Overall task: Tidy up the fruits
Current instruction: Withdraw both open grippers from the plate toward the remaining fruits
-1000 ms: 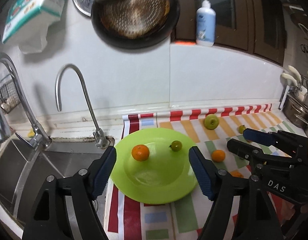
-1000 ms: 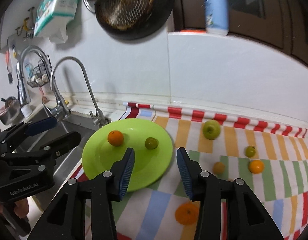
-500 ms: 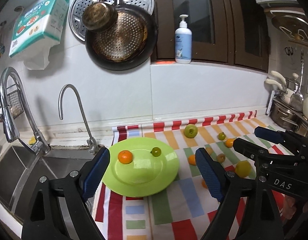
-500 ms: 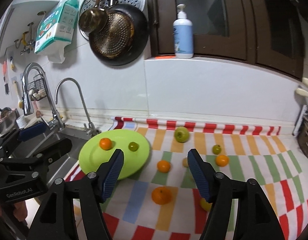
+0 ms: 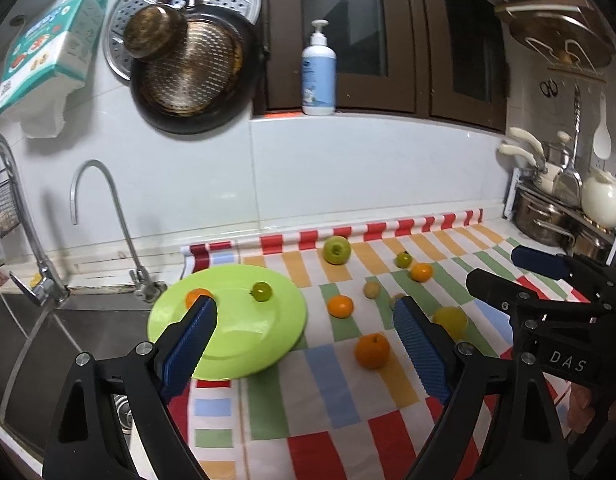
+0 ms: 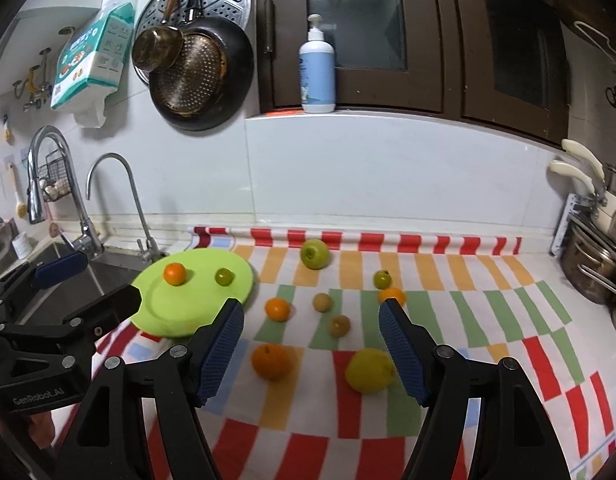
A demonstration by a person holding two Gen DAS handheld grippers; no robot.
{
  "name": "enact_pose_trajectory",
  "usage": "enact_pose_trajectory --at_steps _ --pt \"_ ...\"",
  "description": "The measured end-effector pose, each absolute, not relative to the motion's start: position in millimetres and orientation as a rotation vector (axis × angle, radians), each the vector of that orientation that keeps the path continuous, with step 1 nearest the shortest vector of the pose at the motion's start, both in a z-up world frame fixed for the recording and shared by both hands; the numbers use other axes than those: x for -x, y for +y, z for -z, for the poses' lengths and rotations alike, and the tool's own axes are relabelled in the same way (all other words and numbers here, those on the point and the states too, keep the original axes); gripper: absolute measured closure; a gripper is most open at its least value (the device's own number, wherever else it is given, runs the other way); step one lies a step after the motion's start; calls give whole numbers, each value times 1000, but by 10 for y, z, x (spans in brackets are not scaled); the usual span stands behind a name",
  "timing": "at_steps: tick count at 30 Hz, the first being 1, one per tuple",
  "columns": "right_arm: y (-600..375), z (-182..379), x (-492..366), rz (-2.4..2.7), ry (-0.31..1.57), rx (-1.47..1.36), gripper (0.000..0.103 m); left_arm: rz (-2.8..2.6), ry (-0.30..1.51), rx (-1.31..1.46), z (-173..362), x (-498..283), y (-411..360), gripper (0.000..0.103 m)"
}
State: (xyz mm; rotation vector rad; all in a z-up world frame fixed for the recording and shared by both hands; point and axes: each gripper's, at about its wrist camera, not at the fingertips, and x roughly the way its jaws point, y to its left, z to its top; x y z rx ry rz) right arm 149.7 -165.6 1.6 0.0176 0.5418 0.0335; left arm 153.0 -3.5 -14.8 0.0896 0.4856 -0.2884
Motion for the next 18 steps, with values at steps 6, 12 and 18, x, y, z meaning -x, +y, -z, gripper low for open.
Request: enact_pose_trajectory --at_steps 6,12,18 --pt "-1814 172 -1528 -8 591 2 32 330 510 -145 368 -1603 -226 11" --pt "-1961 432 -1615 1 668 6 32 367 562 -190 613 -1741 -425 11" --pt "-2091 716 -1745 6 743 -2 32 404 655 -206 921 -1945 -536 12"
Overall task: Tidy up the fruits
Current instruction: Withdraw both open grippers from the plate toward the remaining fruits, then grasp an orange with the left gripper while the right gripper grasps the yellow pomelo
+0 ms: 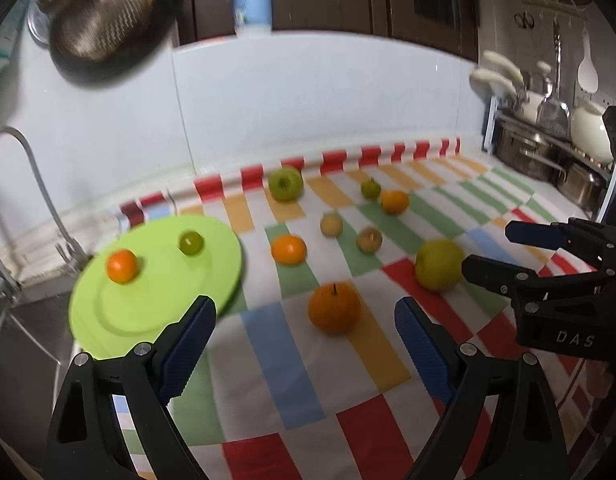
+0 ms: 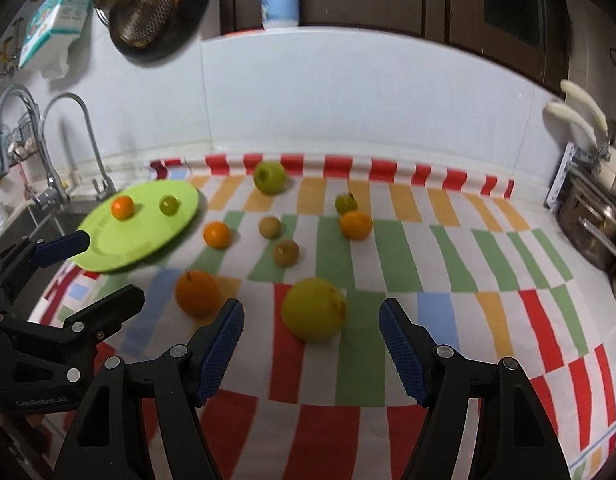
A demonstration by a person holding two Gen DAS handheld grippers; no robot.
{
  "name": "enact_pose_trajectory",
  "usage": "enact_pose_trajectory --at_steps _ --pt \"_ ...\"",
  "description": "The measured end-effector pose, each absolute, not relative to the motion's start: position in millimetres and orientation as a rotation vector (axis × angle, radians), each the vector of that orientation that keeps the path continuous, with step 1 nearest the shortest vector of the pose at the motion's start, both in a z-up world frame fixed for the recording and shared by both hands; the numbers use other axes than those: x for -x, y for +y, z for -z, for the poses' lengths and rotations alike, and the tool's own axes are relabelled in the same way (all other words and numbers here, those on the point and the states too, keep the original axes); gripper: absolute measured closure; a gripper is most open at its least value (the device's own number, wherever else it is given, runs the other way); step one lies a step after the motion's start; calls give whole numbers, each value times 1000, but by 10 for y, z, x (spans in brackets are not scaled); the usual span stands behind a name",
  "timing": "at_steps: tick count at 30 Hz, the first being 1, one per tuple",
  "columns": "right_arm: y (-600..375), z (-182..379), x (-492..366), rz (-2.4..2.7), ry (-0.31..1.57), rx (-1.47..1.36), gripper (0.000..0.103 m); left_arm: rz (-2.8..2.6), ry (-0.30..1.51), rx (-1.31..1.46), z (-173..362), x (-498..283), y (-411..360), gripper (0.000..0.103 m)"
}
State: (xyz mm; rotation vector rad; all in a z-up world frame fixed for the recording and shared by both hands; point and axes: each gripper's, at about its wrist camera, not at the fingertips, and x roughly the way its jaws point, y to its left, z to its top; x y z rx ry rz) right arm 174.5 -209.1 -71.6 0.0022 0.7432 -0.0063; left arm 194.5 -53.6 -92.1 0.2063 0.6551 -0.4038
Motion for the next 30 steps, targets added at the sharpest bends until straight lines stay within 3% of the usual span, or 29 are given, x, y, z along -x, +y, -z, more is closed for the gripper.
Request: enact_pose_trajectory --at_steps 13,16,30 --pt "-2204 1132 -2101 -37 862 -22 33 473 788 -208 1281 -2290 -698 29" --pt "-2210 1179 -2159 -47 877 -23 40 485 795 -205 1295 -2344 -742 34" --pt "-2185 1241 -2313 -76 883 -30 51 526 858 -189 1363 -2463 -815 61"
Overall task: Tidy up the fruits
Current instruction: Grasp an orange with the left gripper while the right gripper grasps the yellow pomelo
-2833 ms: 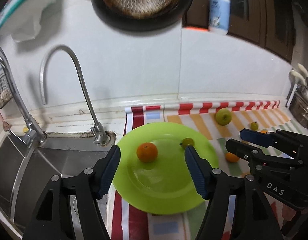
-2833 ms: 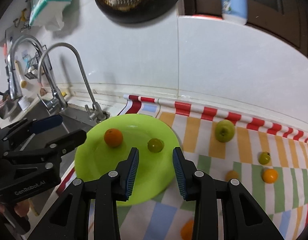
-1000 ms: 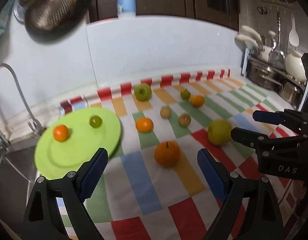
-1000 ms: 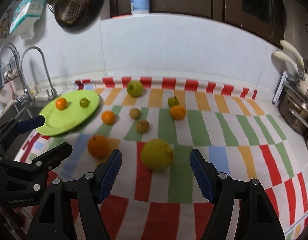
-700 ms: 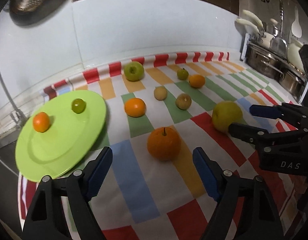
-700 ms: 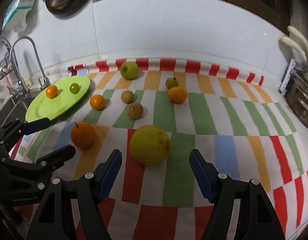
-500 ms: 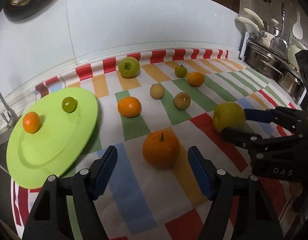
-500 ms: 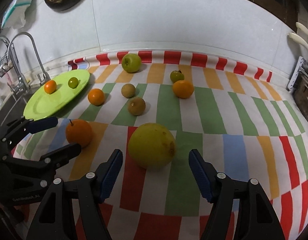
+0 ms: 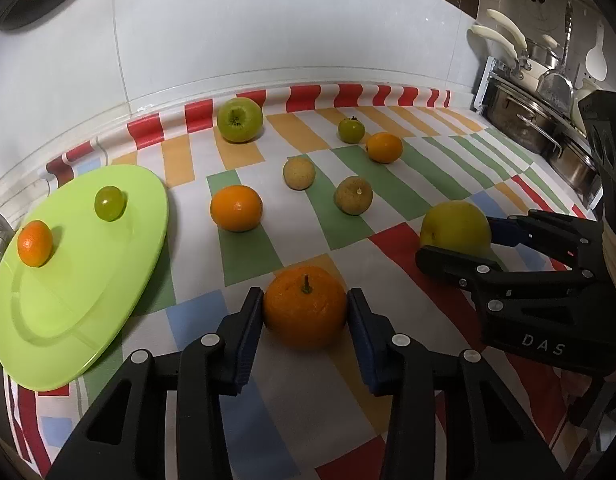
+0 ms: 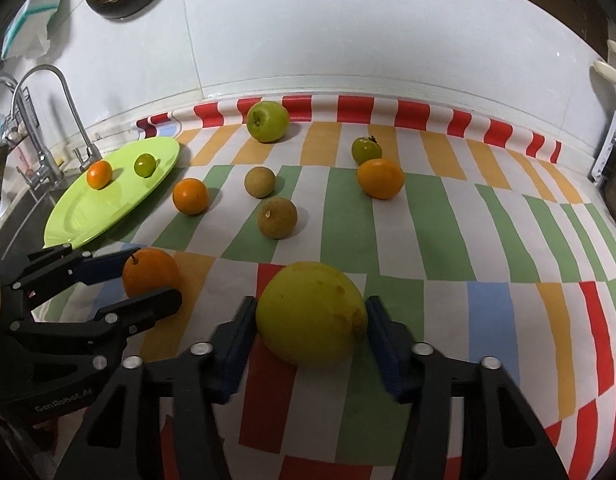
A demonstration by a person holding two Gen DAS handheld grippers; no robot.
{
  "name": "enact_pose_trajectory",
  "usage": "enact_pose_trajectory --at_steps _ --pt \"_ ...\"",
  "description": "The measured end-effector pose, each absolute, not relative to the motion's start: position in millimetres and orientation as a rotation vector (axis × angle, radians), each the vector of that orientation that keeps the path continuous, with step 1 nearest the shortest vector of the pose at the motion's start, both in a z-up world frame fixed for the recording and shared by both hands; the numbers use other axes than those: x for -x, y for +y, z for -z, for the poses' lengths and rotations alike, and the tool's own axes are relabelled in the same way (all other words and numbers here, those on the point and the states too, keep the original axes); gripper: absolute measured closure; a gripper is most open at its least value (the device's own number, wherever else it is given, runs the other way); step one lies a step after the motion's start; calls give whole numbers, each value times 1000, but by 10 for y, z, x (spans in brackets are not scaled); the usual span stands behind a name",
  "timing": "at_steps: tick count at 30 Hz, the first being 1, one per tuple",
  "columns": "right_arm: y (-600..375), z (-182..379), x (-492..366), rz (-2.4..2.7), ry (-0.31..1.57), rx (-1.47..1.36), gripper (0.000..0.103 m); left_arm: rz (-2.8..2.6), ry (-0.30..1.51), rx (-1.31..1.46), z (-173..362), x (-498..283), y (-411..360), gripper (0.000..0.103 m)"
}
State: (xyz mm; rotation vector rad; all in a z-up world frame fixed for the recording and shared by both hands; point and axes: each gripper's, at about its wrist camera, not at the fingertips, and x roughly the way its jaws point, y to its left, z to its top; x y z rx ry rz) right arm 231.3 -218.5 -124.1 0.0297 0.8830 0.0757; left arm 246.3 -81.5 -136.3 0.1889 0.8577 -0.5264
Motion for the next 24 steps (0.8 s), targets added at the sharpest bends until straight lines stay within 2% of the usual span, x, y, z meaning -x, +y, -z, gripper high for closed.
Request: enact_pose_trajectory --at_steps 9,24 --pt "-2132 1169 -2268 -88 874 -10 51 510 821 -177 1244 -2399 -761 62" --pt "-1903 714 -1995 -119 771 -5 51 452 743 -121 781 -2080 -459 62"
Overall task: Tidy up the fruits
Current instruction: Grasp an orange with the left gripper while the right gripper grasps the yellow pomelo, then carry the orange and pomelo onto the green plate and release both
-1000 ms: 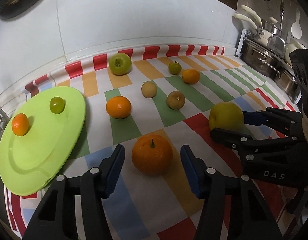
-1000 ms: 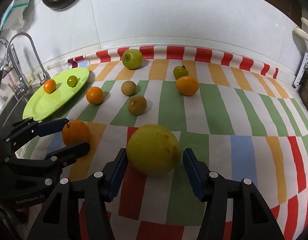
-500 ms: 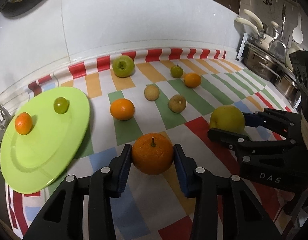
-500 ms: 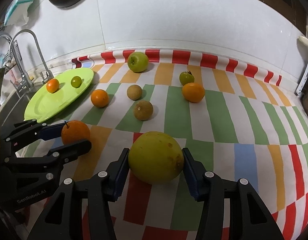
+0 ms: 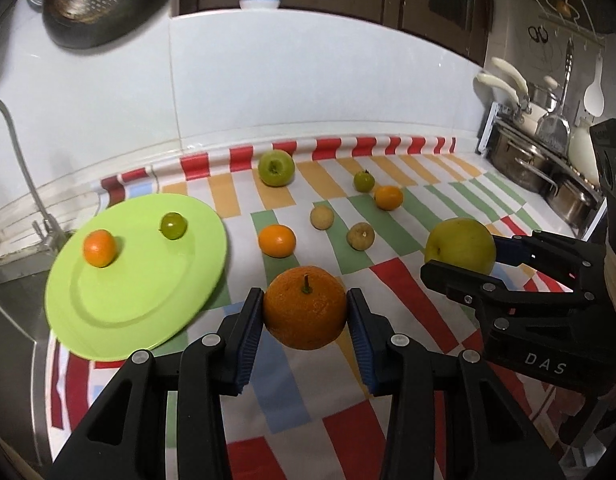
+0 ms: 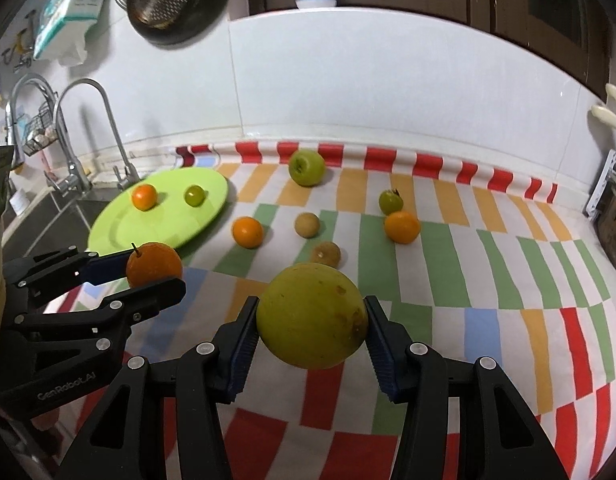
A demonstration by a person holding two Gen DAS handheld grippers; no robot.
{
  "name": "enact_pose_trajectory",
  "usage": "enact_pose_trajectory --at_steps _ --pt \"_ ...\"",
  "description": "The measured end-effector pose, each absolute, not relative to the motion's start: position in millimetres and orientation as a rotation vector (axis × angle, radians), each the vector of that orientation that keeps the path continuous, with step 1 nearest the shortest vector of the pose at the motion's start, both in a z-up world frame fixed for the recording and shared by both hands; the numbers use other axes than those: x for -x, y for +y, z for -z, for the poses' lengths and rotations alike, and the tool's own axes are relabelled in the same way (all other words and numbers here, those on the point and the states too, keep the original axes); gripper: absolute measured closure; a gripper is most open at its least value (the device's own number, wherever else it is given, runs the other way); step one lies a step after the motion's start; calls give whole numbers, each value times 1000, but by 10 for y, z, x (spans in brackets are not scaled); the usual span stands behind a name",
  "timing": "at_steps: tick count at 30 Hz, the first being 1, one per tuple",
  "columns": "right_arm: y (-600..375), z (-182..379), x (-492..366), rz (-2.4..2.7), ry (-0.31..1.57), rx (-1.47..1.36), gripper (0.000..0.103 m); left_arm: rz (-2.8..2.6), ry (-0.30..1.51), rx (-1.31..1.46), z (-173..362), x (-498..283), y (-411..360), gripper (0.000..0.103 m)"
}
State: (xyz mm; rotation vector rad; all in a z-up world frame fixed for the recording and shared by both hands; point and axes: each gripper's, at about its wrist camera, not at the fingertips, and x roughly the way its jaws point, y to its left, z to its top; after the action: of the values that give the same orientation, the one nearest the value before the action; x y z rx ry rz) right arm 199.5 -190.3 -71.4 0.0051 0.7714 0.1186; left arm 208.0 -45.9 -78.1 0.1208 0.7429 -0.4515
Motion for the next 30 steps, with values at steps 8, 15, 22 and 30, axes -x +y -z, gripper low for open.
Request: enact_pose_trajectory --at_steps 8,15,22,30 --pt "-1742 507 -1835 -147 724 -3 51 408 705 -102 573 -1897 -265 62" --pt "-1547 363 -1762 -183 687 1 51 360 673 -97 424 -1768 -50 62" --pt "-1303 207 -1715 -219 643 11 51 330 643 -85 278 -1702 191 62" --pt "-1026 98 -1790 -260 605 14 51 291 608 -90 161 -1723 469 62"
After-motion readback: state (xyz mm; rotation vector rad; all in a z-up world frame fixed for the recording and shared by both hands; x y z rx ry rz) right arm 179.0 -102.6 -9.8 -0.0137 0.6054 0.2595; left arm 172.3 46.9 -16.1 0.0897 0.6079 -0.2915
